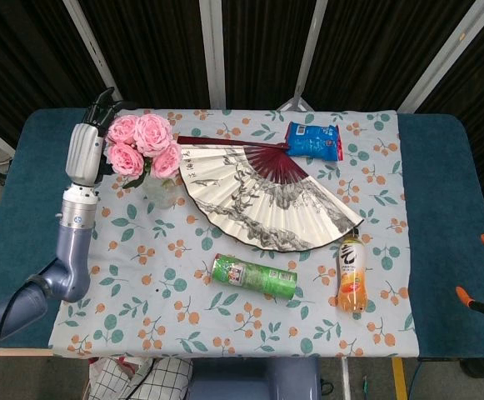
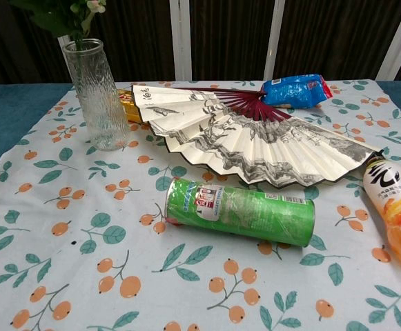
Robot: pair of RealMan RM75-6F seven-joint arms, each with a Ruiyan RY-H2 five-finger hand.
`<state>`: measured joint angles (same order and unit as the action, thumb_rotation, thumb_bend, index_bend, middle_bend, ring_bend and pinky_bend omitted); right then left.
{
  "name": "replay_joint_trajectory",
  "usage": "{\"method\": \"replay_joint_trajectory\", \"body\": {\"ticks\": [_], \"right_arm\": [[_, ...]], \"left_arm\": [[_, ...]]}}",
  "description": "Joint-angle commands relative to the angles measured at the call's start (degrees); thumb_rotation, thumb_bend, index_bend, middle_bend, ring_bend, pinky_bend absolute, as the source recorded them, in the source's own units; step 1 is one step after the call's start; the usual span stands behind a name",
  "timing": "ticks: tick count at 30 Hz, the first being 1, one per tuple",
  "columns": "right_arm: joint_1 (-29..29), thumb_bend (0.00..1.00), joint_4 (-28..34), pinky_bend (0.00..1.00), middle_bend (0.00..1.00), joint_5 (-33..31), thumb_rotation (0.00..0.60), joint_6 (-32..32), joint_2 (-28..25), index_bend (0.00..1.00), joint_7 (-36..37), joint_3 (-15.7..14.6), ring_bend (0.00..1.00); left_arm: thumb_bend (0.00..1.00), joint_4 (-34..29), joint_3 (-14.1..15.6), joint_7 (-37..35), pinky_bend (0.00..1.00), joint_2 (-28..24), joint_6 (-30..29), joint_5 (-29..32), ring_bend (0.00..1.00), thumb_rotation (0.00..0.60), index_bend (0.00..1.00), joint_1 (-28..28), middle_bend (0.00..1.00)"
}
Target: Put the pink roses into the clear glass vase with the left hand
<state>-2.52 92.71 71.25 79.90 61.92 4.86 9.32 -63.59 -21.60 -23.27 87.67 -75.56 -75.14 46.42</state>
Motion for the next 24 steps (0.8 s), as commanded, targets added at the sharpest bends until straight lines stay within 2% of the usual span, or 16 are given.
{"method": "replay_joint_trajectory", "body": {"ticks": [1,6,10,14,19,22,24], "right_arm": [[-0.1,0.24,0.2,0.09,0.03,0.3,0.600,0.0,0.0,0.16,0.0,-0.1,0.07],[0.0,0.24,0.8,0.09,0.03,1.0,0.600,0.4,-0.2,0.16,0.2,-0.2,0.07],[0.2,0.24,1.0,0.09,0.03,1.5,0.600,0.8,-0.4,0.16,0.5,-0.3,0.07],[0.3,0.24,1.2,0.09,0.03,1.9,0.600,1.0,-0.6,0.16,1.0,-0.3,0.07],[0.3,0.24,1.5,0.09,0.03,2.9,0.600,1.4,-0.7,0.16,1.5,-0.6,0.07],[0.4,0.24,1.9,0.09,0.03,3.4,0.600,1.9,-0.8,0.16,1.6,-0.6,0.07],[0.4,0.24,2.2,0.09,0.03,3.8,0.600,2.2,-0.8,0.16,1.6,-0.6,0.07]], "left_arm": [[0.23,-7.9,2.9,7.6,0.00,-6.8,7.9,3.3,0.00,0.600,0.06,-2.3,0.07],[0.16,-19.5,3.5,20.3,0.00,-15.3,14.4,11.0,0.00,0.600,0.01,-3.5,0.03],[0.11,-31.9,2.9,29.8,0.00,-24.0,15.9,21.5,0.00,0.600,0.00,-5.5,0.00],[0.06,-42.4,3.1,39.2,0.00,-32.1,11.4,30.7,0.00,0.600,0.00,-7.8,0.00],[0.05,-49.9,4.4,47.1,0.00,-37.9,5.1,38.6,0.00,0.600,0.00,-10.1,0.00],[0.05,-53.0,7.4,49.5,0.00,-38.4,-1.5,35.8,0.00,0.600,0.00,-13.4,0.00],[0.06,-53.6,10.1,49.2,0.00,-36.5,-7.5,30.3,0.00,0.600,0.00,-17.0,0.00]]}}
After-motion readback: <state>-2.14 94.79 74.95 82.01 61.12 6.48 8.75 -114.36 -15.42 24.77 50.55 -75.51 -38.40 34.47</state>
